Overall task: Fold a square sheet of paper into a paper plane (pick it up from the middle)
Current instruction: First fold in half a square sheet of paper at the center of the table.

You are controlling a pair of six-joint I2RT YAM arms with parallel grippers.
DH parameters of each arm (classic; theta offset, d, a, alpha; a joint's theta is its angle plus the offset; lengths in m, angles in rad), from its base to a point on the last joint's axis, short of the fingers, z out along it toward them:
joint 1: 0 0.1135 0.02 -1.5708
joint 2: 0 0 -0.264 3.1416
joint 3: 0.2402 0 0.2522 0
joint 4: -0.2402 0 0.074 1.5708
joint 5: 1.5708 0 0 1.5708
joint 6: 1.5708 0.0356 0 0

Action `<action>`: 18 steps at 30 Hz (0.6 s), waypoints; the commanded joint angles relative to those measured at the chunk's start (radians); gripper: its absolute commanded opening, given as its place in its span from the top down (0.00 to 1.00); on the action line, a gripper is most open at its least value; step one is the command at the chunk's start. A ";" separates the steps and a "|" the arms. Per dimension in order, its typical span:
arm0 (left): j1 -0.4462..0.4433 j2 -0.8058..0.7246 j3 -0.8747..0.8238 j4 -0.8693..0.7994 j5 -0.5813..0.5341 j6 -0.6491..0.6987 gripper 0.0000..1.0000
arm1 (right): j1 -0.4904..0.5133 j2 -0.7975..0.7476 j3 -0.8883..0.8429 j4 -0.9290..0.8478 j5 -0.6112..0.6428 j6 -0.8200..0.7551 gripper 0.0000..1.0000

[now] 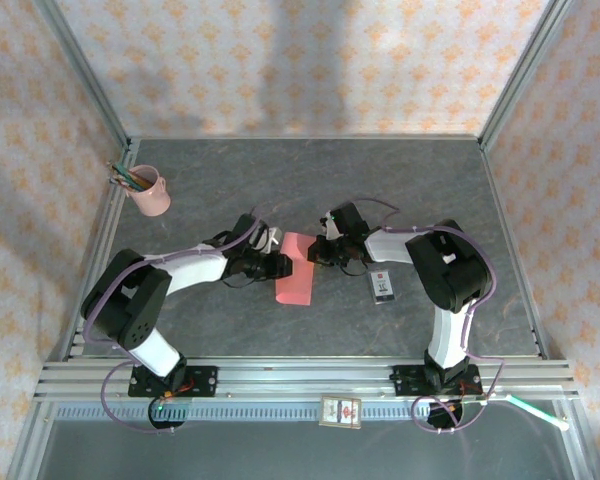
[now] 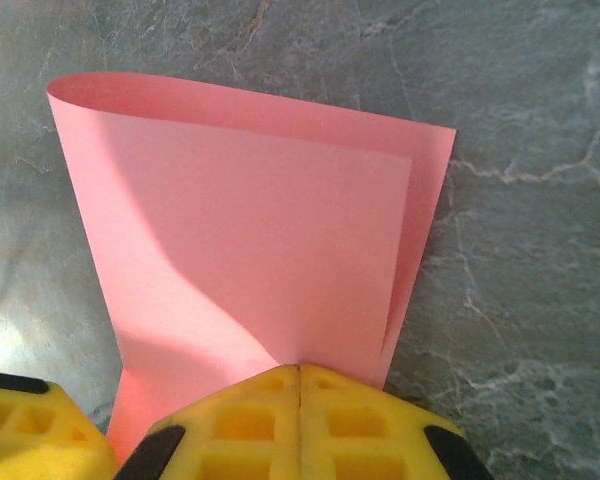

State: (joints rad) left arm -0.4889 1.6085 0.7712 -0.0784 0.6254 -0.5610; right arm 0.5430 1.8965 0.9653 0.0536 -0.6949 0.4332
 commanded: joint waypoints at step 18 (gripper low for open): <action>0.024 -0.032 -0.039 -0.057 -0.012 0.038 0.66 | -0.003 0.069 -0.031 -0.115 0.190 -0.031 0.99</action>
State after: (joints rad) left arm -0.4709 1.6119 0.7174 -0.0875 0.6140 -0.5484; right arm 0.5438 1.8969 0.9661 0.0528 -0.6918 0.4328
